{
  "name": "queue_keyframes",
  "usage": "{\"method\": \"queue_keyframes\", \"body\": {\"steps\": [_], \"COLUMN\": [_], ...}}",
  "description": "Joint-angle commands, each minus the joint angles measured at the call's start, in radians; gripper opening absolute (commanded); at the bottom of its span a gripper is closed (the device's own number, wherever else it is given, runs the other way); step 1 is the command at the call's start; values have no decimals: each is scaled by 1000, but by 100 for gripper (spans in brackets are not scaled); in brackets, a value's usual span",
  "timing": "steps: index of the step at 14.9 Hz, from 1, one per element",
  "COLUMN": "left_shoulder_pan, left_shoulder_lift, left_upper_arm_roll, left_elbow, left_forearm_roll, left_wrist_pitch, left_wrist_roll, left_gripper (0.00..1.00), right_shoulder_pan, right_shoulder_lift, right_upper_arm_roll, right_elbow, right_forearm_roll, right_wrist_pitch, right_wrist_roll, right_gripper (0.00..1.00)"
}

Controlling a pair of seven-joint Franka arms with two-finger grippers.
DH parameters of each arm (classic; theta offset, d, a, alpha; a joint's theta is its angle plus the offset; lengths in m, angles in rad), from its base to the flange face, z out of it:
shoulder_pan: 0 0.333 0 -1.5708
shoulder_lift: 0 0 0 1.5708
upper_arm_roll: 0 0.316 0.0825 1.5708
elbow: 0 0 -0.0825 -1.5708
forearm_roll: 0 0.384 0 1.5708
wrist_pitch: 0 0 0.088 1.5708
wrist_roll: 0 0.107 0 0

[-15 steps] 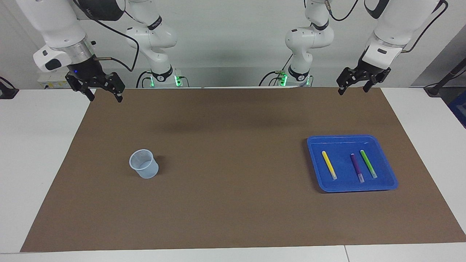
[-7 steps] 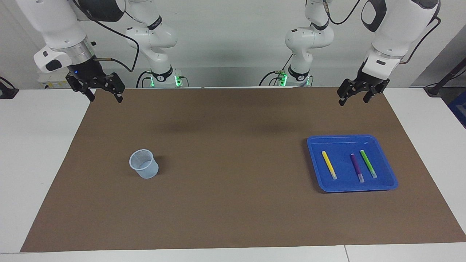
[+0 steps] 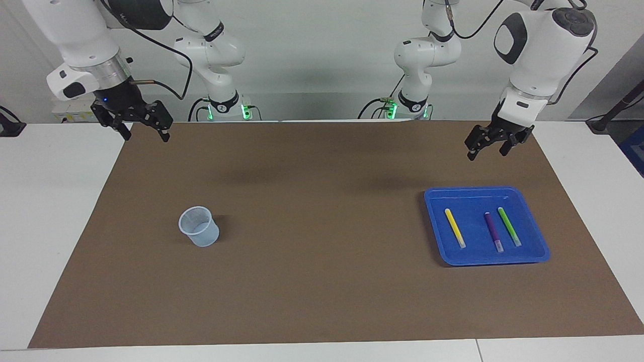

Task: Transfer and insert pens with both arms
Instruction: 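Lower the left gripper and grasp the yellow pen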

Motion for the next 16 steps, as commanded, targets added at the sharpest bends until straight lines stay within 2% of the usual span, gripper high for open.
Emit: {"method": "queue_keyframes", "body": {"steps": [1,5,9,12,16], "left_shoulder_pan": [-2,4,-1,-4,-4], "left_shoulder_lift": [82,172,300,369,390], "left_upper_arm_roll": [-5,-7,-7,-7,-7], "left_elbow": [7,25,103,111,107], "left_forearm_roll": [59,66,72,73,116], "left_wrist_pitch": [79,178,211,270,298], "left_wrist_roll": [14,19,19,19,19], "left_gripper": [100,100,100,100,100], "right_shoulder_pan": [-3,-9,-14,-15,-17], "right_shoulder_lift": [-21,-20,-17,-18,-20], "right_upper_arm_roll": [3,3,3,0,-6], "right_elbow": [-28,-28,-23,-12,-8], "right_forearm_roll": [7,7,7,9,10], "right_wrist_pitch": [40,49,49,49,48], "right_wrist_roll": [-19,-25,-28,-28,-34], "right_gripper": [100,100,100,100,100]}}
